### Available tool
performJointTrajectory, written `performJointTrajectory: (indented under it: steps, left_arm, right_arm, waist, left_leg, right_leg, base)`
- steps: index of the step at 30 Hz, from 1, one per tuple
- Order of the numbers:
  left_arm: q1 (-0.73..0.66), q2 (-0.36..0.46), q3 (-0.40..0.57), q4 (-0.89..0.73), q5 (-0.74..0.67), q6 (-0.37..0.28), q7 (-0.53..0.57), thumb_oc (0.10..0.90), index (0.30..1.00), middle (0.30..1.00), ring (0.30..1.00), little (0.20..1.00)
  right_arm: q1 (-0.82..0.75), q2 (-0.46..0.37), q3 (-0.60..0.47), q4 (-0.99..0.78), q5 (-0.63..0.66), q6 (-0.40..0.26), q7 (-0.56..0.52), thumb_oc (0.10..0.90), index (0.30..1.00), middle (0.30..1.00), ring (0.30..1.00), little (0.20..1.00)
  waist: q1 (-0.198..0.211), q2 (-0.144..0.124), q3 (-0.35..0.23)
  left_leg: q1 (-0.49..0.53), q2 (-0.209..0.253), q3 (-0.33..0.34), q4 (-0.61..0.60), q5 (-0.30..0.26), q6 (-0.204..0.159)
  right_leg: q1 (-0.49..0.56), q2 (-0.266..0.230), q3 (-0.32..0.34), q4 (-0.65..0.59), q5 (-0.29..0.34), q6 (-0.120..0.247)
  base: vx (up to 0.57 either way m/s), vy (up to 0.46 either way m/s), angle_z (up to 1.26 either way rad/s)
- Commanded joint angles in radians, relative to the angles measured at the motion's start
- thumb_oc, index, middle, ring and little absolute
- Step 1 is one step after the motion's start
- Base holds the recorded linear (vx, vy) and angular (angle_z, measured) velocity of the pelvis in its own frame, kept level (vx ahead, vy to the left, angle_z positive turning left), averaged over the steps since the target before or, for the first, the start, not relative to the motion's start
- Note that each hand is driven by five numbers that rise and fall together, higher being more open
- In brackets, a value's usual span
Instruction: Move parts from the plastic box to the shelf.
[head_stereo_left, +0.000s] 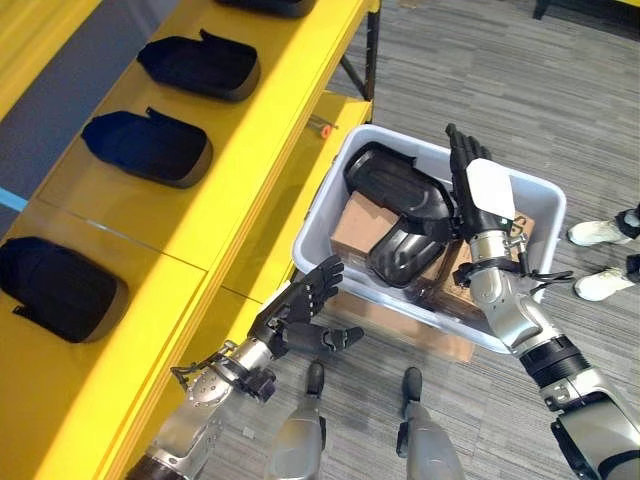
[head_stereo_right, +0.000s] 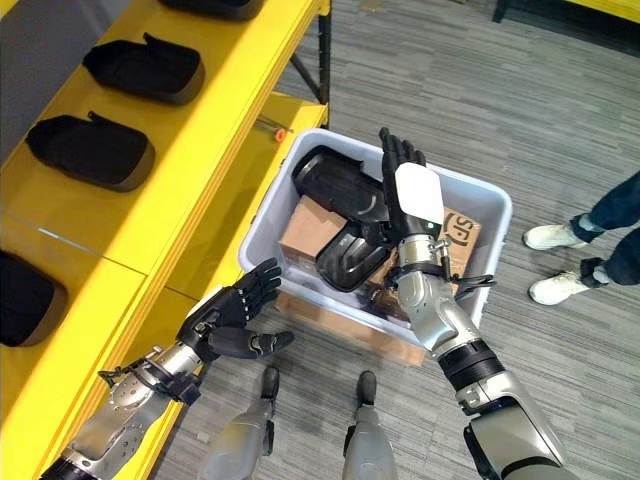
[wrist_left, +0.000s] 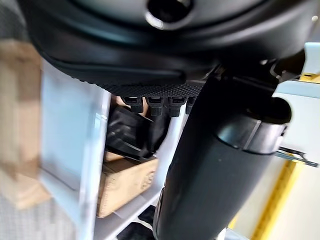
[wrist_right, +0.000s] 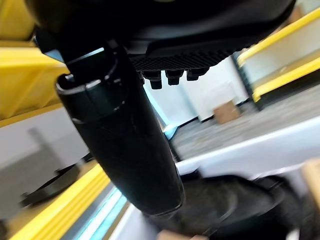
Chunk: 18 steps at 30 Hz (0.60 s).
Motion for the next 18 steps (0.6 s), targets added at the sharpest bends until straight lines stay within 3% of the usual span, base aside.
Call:
performJointTrajectory:
  steps: [1,9,18]
  left_arm:
    - [-0.005,-0.021,0.017,-0.129,-0.031,-0.106,-0.017,0.900,1.000,1.000,1.000,1.000]
    - [0.011,-0.016,0.018,-0.122,-0.040,-0.098,0.005,0.900,1.000,1.000,1.000,1.000]
    - [0.014,-0.005,0.032,-0.136,-0.060,-0.099,0.000,0.900,1.000,1.000,1.000,1.000]
  right_arm:
    - [-0.099,-0.033,-0.004,-0.068,-0.032,-0.049,-0.030,0.900,1.000,1.000,1.000,1.000]
    - [-0.161,-0.111,-0.001,-0.055,-0.099,-0.053,0.014,0.900,1.000,1.000,1.000,1.000]
    - [-0.298,-0.222,-0.002,-0.023,-0.121,-0.101,0.047,0.900,1.000,1.000,1.000,1.000]
  waist:
    - [0.022,0.006,-0.075]
    - [0.007,0.018,-0.060]
    - [0.017,0.042,-0.008]
  left_leg:
    - [0.051,-0.013,0.033,0.017,-0.179,0.068]
    - [0.043,0.024,0.040,0.027,-0.156,0.048]
    - [-0.028,0.032,0.028,0.091,-0.149,0.030]
  right_leg:
    - [-0.039,-0.075,-0.008,0.096,-0.111,0.042]
    - [-0.062,-0.053,-0.012,0.155,-0.159,0.015]
    - [-0.136,-0.042,-0.014,0.265,-0.220,-0.020]
  base:
    - [0.05,-0.052,-0.12]
    - [0.05,-0.101,-0.02]
    - [0.01,-0.078,0.01]
